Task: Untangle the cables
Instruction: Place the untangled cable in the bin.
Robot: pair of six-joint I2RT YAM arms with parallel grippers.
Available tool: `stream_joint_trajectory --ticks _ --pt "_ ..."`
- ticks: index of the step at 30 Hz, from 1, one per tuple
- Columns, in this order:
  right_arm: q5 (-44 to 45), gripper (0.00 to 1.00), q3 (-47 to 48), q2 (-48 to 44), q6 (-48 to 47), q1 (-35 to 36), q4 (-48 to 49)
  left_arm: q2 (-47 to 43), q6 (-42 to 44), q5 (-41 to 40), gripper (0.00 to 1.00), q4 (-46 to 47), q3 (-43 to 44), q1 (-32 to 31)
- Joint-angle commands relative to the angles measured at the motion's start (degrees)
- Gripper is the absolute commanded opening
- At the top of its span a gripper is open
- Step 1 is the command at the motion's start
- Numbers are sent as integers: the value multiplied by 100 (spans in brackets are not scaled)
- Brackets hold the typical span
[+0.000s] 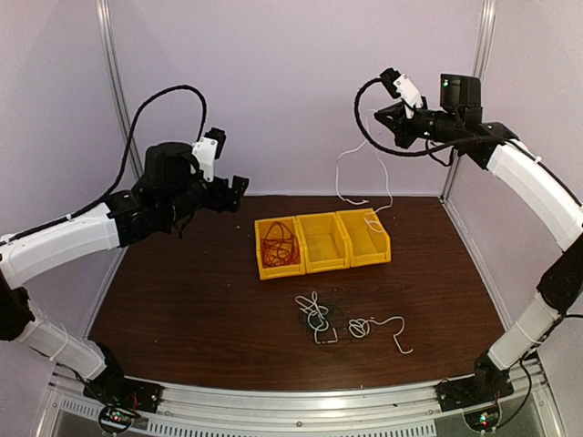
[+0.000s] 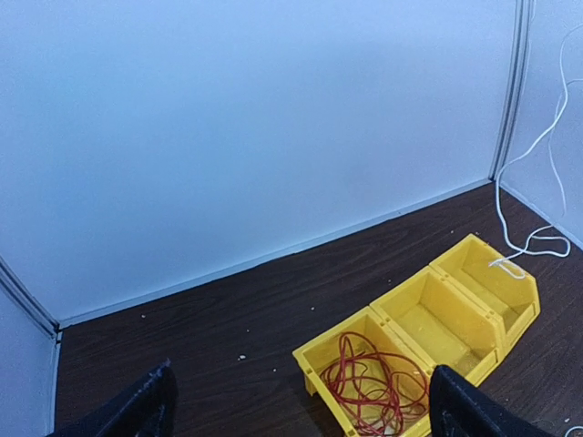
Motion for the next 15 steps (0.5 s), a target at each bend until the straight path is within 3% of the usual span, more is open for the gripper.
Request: stream_joint_trajectory --ticks 1,4,15 --pt "280 0 -40 174 127 -16 358 -112 260 264 98 473 -484 375" --pt "316 0 -44 337 124 -21 346 -336 271 159 98 820 -910 458" --pt "264 0 -90 592 244 -73 391 -691 447 -132 98 860 -984 459"
